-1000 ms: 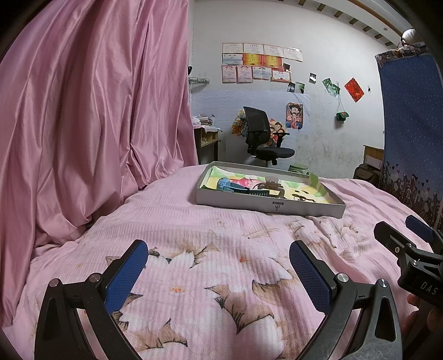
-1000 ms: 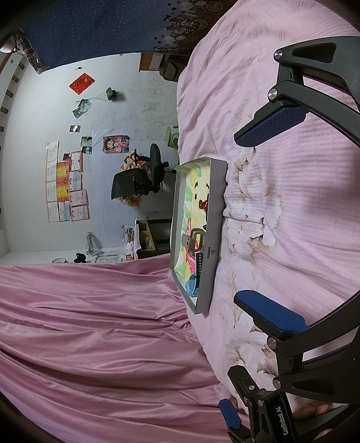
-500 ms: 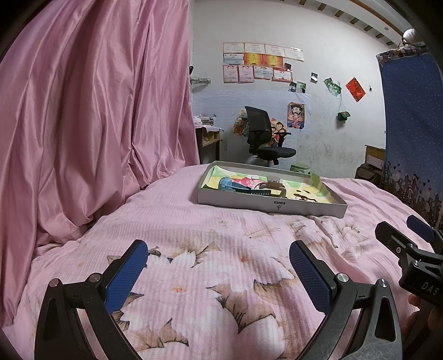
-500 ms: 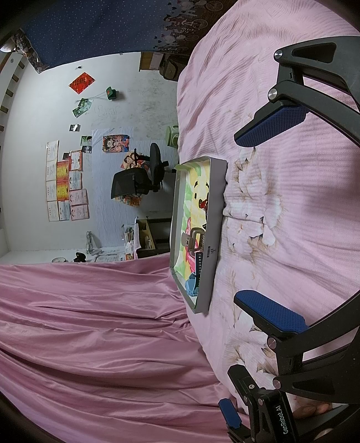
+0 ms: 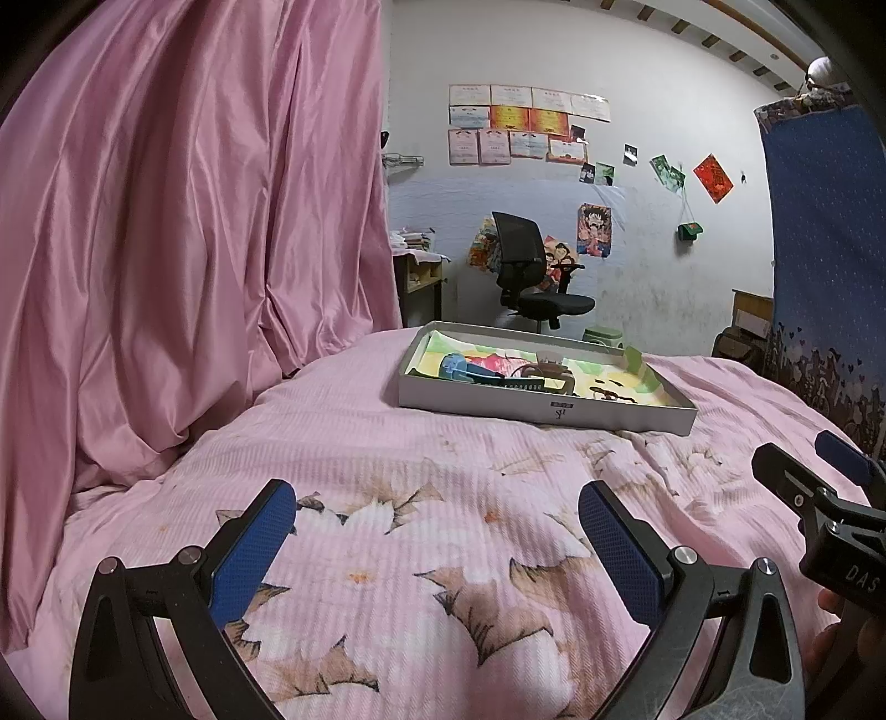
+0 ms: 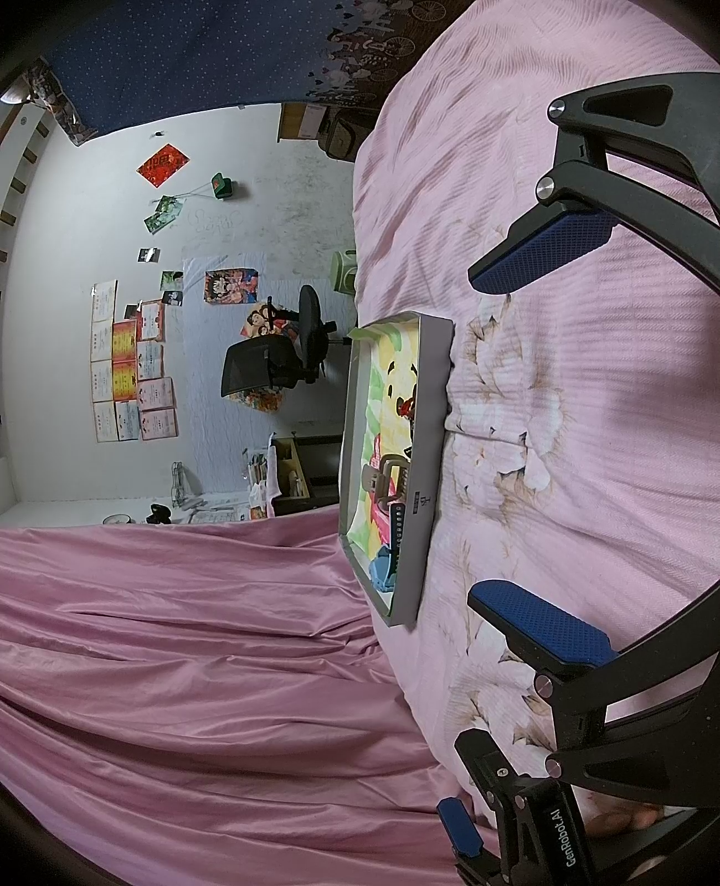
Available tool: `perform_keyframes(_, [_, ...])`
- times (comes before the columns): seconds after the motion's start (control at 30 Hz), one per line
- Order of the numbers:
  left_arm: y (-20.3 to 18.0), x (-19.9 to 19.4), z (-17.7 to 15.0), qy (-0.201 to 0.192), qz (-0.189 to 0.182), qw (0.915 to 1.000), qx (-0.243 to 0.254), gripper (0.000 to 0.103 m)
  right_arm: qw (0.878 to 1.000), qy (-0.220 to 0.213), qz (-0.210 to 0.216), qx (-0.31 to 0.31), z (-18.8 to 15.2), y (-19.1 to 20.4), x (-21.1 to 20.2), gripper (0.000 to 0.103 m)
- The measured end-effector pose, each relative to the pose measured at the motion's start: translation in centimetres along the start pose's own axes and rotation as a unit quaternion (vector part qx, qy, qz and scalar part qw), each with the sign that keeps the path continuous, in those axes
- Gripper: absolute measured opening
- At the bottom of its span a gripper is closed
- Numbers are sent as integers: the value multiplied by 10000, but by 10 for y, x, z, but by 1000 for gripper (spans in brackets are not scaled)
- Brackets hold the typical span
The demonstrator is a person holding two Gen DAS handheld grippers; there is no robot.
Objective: Organize jewelry
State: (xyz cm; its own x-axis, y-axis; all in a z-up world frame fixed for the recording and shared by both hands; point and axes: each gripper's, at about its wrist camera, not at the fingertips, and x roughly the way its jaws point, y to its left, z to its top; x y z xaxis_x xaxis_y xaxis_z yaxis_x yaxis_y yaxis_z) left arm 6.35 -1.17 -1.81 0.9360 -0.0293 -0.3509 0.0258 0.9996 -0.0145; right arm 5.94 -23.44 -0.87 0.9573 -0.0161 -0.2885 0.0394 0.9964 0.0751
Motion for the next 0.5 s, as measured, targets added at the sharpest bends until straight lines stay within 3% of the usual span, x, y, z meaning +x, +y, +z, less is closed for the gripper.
perform_keyframes(0.5, [1,0,0,16,10,10000,0,103,10000,5,1,-2,0,0,0,102])
